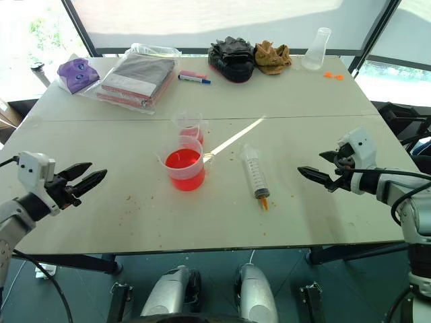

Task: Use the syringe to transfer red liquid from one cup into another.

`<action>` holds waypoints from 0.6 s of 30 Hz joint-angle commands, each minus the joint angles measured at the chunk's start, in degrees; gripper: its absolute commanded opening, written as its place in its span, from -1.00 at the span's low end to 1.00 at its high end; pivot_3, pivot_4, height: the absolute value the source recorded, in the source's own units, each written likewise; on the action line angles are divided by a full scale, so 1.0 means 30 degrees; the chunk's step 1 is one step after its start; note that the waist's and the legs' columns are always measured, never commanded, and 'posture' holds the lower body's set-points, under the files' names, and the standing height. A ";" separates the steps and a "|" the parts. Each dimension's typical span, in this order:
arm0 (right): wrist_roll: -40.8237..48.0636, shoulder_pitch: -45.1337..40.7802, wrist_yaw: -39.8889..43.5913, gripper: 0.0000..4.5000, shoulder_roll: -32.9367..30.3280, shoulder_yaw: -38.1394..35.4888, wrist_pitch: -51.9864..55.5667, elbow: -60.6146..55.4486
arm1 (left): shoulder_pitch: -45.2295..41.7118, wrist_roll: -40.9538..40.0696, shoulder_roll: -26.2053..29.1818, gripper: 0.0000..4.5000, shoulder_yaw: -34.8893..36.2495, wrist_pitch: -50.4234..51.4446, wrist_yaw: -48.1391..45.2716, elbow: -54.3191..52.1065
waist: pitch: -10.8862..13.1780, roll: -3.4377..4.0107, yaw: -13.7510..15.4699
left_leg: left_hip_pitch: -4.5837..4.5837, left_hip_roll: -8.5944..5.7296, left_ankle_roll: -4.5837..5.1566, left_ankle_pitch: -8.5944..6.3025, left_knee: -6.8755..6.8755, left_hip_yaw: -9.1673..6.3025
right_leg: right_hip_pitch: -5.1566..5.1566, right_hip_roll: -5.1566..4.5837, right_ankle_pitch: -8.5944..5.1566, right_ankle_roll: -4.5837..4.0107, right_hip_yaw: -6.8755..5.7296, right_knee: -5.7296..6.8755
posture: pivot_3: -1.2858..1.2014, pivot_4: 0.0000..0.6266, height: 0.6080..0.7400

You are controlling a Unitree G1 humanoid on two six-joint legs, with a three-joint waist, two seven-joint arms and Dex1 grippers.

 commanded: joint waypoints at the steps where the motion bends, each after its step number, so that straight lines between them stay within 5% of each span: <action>1: 0.0145 -0.1835 -0.0605 0.99 -0.0662 0.0223 0.2019 0.0060 | -0.0659 -0.0230 0.0879 0.15 0.0114 -0.0269 -0.1117 0.0131 | 0.0001 0.0000 -0.0045 | -0.0005 0.0000 0.0000 0.0000 -0.0001 0.0001 | -0.0008 0.0000 0.0000 0.0000 0.0001 0.0000 | 0.03 -0.52 1.00; 5: 0.1094 -0.6585 -0.0914 0.99 -0.1244 0.2543 0.8382 -0.0218 | -0.0959 -0.2857 0.3519 0.15 0.1130 0.1807 -0.4722 0.0014 | 0.0032 0.0036 -0.0230 | -0.0038 0.0007 0.0000 0.0001 0.0001 0.0036 | -0.0109 0.0005 0.0004 -0.0007 0.0034 0.0066 | 0.03 -0.52 1.00; 9: 0.2152 -1.1549 -0.1265 0.99 0.0350 0.4625 1.4101 0.0746 | -0.1943 -0.4028 0.5328 0.15 0.1127 0.2659 -0.6561 0.0241 | 0.0041 0.0055 -0.0192 | -0.0040 0.0017 -0.0003 0.0000 -0.0026 0.0034 | -0.0152 0.0011 -0.0002 -0.0017 0.0032 0.0072 | 0.03 -0.52 1.00; 18: 0.1974 -1.5545 -0.1705 0.99 0.3683 0.8656 1.5448 0.4321 | -0.4149 -0.4845 0.5536 0.15 0.0526 0.2972 -0.7153 -0.0042 | 0.0036 0.0045 -0.0082 | -0.0168 -0.0027 0.0018 -0.0003 0.0000 0.0036 | -0.0176 -0.0004 0.0008 -0.0001 0.0003 0.0027 | 0.03 -0.52 1.00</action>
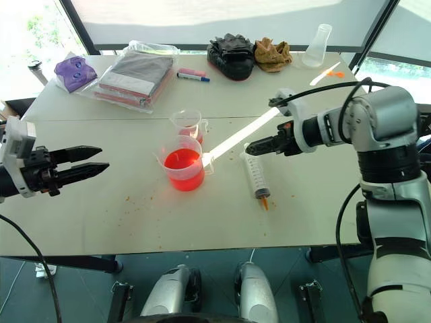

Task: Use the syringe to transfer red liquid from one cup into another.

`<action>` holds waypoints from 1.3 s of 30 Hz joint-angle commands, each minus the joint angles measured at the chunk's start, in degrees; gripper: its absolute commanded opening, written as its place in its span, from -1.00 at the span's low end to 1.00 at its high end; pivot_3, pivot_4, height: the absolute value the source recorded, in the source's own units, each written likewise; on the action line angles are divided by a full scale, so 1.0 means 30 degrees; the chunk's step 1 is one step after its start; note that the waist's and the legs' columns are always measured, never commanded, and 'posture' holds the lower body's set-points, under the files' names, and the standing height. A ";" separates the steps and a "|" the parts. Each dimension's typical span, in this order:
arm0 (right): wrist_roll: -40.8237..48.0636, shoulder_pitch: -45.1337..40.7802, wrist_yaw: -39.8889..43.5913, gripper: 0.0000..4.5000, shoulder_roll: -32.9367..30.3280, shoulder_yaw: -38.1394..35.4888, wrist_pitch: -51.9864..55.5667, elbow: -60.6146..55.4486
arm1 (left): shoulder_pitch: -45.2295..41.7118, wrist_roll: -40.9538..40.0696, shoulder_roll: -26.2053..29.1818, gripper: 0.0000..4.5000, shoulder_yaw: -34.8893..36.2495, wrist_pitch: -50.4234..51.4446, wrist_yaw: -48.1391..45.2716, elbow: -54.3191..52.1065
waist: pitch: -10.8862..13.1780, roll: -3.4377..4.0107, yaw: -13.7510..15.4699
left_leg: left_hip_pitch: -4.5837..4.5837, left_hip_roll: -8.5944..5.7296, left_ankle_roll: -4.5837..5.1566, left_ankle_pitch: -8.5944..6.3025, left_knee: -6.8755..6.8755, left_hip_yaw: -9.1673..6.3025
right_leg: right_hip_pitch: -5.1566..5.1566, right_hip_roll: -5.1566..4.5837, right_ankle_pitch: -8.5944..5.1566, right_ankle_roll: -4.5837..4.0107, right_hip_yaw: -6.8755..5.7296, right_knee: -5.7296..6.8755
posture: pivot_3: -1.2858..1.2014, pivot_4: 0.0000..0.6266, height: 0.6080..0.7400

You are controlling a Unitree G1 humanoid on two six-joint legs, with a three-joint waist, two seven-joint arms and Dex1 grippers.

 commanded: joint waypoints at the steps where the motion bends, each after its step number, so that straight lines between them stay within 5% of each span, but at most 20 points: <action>1: -0.0640 -0.0498 -0.0350 0.99 0.0715 0.1102 -0.0092 0.1066 | -0.1033 -0.0808 -0.0111 0.15 0.0383 0.0188 0.0493 -0.0706 | -0.0005 -0.0009 -0.0030 | -0.0004 -0.0002 0.0005 -0.0001 0.0007 0.0002 | 0.0001 0.0005 0.0005 0.0008 0.0000 0.0000 | 0.03 -0.52 1.00; 18: -0.6423 -0.3006 0.0155 0.99 0.5905 0.5485 -0.6078 1.2378 | -0.3598 -0.3188 -0.1833 0.15 -0.0832 0.3285 0.6675 -0.4584 | -0.0037 -0.0062 -0.0199 | 0.0170 0.0012 -0.0003 0.0013 0.0022 0.0009 | 0.0159 0.0069 0.0073 0.0130 0.0012 0.0058 | 0.03 -0.52 1.00; 21: -0.7164 -0.2530 0.0831 0.58 0.6070 0.6471 -0.5995 1.2464 | -0.3619 -0.3776 -0.2140 0.15 -0.0515 0.3788 0.8084 -0.5475 | -0.0073 -0.0119 -0.0190 | 0.0249 0.0014 -0.0006 0.0010 0.0024 -0.0011 | 0.0252 0.0067 0.0067 0.0122 0.0011 0.0048 | 0.03 -0.52 1.00; 25: -0.7844 -0.1491 0.1346 -0.32 0.5785 0.7124 -0.5605 1.1559 | -0.3540 -0.4521 -0.2131 0.15 -0.0146 0.4211 0.9192 -0.6057 | -0.0083 -0.0132 -0.0132 | 0.0350 0.0012 -0.0011 0.0005 0.0017 -0.0032 | 0.0351 0.0059 0.0037 0.0089 0.0005 0.0033 | 0.03 -0.52 1.00; 34: -0.8264 -0.0285 0.1703 -0.36 0.5299 0.6386 -0.4837 0.9901 | -0.3511 -0.4068 -0.2051 0.15 -0.0677 0.3348 0.8976 -0.5246 | -0.0179 -0.0244 0.0003 | 0.0404 0.0007 -0.0021 -0.0002 -0.0003 -0.0053 | 0.0414 0.0045 0.0011 0.0058 -0.0013 0.0000 | 0.03 -0.52 1.00; 39: -0.7188 -0.4074 0.2635 -0.36 0.3698 0.2596 -0.5516 0.8663 | -0.2479 -0.3619 -0.1408 0.15 0.0786 0.2568 0.7006 -0.3352 | -0.0086 -0.0119 -0.0060 | 0.0287 -0.0002 -0.0016 0.0000 -0.0010 -0.0038 | 0.0310 0.0027 0.0014 0.0056 -0.0014 -0.0025 | 0.03 -0.52 1.00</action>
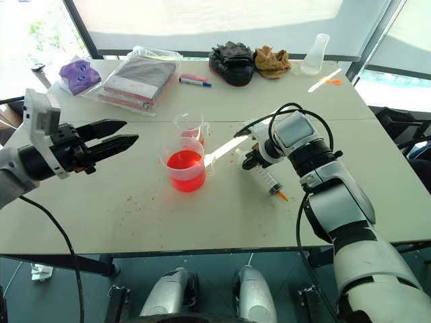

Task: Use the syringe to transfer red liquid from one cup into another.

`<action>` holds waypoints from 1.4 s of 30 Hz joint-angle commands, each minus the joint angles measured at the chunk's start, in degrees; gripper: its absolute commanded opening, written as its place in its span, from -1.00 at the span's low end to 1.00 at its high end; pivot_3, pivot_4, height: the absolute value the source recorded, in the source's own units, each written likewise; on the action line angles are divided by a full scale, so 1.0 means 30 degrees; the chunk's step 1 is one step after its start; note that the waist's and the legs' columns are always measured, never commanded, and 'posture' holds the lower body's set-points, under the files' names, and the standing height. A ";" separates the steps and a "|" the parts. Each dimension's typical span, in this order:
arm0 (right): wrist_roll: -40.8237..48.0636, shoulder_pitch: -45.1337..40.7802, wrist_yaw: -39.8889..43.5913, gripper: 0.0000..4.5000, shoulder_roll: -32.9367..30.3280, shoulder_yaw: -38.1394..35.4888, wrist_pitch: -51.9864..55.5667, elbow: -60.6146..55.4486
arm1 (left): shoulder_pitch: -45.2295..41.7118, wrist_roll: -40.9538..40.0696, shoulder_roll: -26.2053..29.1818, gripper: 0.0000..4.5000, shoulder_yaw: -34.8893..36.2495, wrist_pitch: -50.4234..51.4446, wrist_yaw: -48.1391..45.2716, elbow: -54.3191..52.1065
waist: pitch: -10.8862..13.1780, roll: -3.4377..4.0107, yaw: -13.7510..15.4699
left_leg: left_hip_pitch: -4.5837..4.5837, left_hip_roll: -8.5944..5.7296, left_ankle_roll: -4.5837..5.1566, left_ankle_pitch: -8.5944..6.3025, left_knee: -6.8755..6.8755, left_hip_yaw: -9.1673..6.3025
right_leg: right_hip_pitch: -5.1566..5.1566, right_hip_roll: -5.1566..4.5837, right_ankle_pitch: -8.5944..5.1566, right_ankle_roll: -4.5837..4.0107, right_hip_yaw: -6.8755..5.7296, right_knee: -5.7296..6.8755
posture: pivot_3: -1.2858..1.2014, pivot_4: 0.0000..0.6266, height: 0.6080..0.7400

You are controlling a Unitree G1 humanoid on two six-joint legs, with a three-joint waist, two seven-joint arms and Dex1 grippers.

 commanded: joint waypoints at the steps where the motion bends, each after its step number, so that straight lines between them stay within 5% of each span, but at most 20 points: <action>1: 0.1202 -0.3160 0.0888 -0.36 -0.1411 -0.2883 0.0409 -0.1005 | 0.0284 0.0444 0.0619 0.15 0.1564 -0.0919 -0.1439 0.1445 | 0.0100 0.0121 -0.0045 | -0.0088 -0.0001 0.0001 0.0004 0.0013 0.0007 | -0.0087 0.0000 0.0006 0.0000 0.0005 0.0013 | 0.03 -0.52 1.00; 6: 0.2899 -0.5990 0.0895 -0.36 -0.2067 -0.6522 -0.0124 -0.2547 | -0.0646 0.1849 0.0909 0.15 0.1090 -0.2533 -0.3246 0.4694 | 0.0149 0.0197 -0.0085 | -0.0306 0.0006 -0.0016 0.0028 0.0015 0.0066 | -0.0417 0.0037 0.0051 0.0078 0.0034 0.0209 | 0.03 -0.52 1.00; 10: 0.4236 -0.5416 -0.1808 -0.36 -0.0028 -1.1002 -0.3407 -0.5100 | -0.1975 0.3131 0.0880 0.15 0.0108 -0.3661 -0.4473 0.6844 | 0.0133 0.0171 -0.0088 | -0.0270 0.0028 -0.0023 0.0023 -0.0008 0.0053 | -0.0387 0.0085 0.0044 0.0075 0.0003 0.0212 | 0.03 -0.52 1.00; 16: 0.8847 -0.1834 -0.5619 -0.36 0.7563 -1.5307 -0.8607 -1.1815 | -0.5275 0.4547 0.1075 0.15 -0.1150 -0.5079 -0.6697 1.0760 | 0.0139 0.0176 -0.0095 | -0.0270 0.0031 -0.0038 0.0037 0.0023 0.0076 | -0.0383 0.0030 0.0051 0.0084 0.0011 0.0256 | 0.03 -0.52 1.00; 21: 0.8608 0.1971 -0.5292 -0.36 1.0811 -1.2313 -1.2271 -1.4530 | -0.7954 0.5768 0.1811 0.15 -0.2028 -0.5961 -0.8766 1.3777 | 0.0120 0.0145 -0.0034 | -0.0276 0.0022 -0.0043 0.0039 0.0016 0.0055 | -0.0376 0.0030 0.0039 0.0097 -0.0004 0.0262 | 0.03 -0.52 1.00; 27: 0.7326 0.5359 -0.3635 -0.36 0.9744 -0.9014 -1.4367 -1.5084 | -1.1910 0.6394 0.1520 0.15 -0.2874 -0.6429 -1.0317 1.5973 | 0.0125 0.0125 -0.0053 | -0.0276 -0.0005 -0.0034 0.0042 0.0054 0.0049 | -0.0354 0.0012 0.0038 0.0097 0.0007 0.0260 | 0.03 -0.52 1.00; 34: 0.6666 0.6674 -0.3044 -0.36 0.9015 -0.7909 -1.6095 -1.3830 | -1.5822 0.6132 0.0256 0.15 -0.4040 -0.5248 -1.1637 1.5849 | 0.0120 0.0097 -0.0170 | -0.0254 -0.0005 -0.0034 0.0043 0.0054 0.0041 | -0.0342 0.0022 0.0035 0.0103 0.0008 0.0280 | 0.03 -0.52 1.00; 42: 0.6581 0.7259 -0.2781 -0.36 0.8759 -0.7408 -1.6600 -1.3045 | -1.6916 0.6534 -0.2251 0.15 -0.5340 -0.5203 -1.1810 1.5025 | 0.0121 0.0098 -0.0159 | -0.0176 0.0002 -0.0036 0.0045 0.0050 0.0039 | -0.0291 0.0035 0.0029 0.0109 0.0030 0.0305 | 0.03 -0.52 1.00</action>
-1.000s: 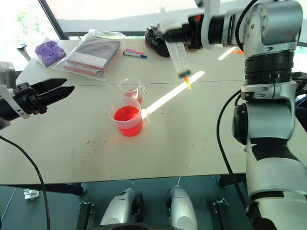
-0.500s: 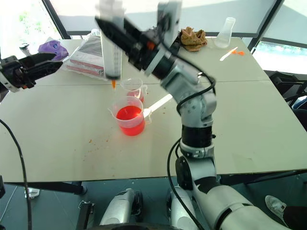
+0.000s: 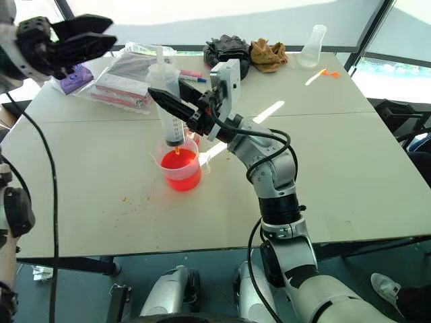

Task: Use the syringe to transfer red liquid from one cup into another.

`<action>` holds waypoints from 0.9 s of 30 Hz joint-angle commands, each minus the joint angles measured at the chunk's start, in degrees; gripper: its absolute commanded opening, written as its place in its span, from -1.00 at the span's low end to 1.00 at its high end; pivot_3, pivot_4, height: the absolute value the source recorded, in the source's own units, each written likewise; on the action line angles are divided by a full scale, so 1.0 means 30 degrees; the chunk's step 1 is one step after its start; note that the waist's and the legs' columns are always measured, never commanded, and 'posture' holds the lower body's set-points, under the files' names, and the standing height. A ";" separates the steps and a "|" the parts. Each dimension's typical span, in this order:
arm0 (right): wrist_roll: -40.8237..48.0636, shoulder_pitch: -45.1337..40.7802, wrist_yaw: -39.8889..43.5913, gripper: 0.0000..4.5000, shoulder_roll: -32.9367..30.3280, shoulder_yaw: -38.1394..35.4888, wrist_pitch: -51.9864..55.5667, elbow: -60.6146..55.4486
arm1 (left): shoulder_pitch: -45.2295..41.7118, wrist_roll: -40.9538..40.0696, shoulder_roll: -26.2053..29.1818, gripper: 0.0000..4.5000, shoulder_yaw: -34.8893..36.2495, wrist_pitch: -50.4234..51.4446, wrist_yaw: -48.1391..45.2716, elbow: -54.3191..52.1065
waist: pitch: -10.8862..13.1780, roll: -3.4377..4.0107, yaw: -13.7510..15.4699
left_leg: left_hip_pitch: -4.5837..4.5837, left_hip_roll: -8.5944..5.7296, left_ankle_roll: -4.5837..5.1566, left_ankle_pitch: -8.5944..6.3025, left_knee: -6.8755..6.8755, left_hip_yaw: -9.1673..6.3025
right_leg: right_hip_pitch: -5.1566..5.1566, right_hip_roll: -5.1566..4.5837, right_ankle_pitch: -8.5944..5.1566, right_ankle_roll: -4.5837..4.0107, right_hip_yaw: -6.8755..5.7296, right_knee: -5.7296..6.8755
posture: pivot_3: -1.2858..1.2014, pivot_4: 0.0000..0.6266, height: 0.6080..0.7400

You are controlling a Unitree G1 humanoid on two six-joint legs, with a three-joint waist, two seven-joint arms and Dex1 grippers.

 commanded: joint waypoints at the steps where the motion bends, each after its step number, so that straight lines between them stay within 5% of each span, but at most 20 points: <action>1: -0.0028 -0.0124 0.0128 -0.36 -0.0004 0.0111 -0.0687 -0.0162 | -0.0633 0.0380 -0.0578 0.15 -0.0410 -0.0485 -0.0043 -0.0520 | 0.0000 0.0000 0.0019 | 0.0000 0.0000 0.0000 0.0000 0.0000 -0.0002 | 0.0000 0.0000 0.0000 0.0000 0.0000 0.0000 | 0.03 -0.52 1.00; 27: -0.2490 0.1518 0.0438 -0.36 0.0164 0.2523 -0.3262 0.0374 | 0.1628 0.2717 -0.2959 0.15 -0.2285 -0.2208 -0.0389 -0.1617 | 0.0002 -0.0004 0.0051 | 0.0019 -0.0001 0.0002 0.0001 0.0003 -0.0002 | 0.0018 0.0001 -0.0001 0.0002 0.0005 0.0004 | 0.03 -0.52 1.00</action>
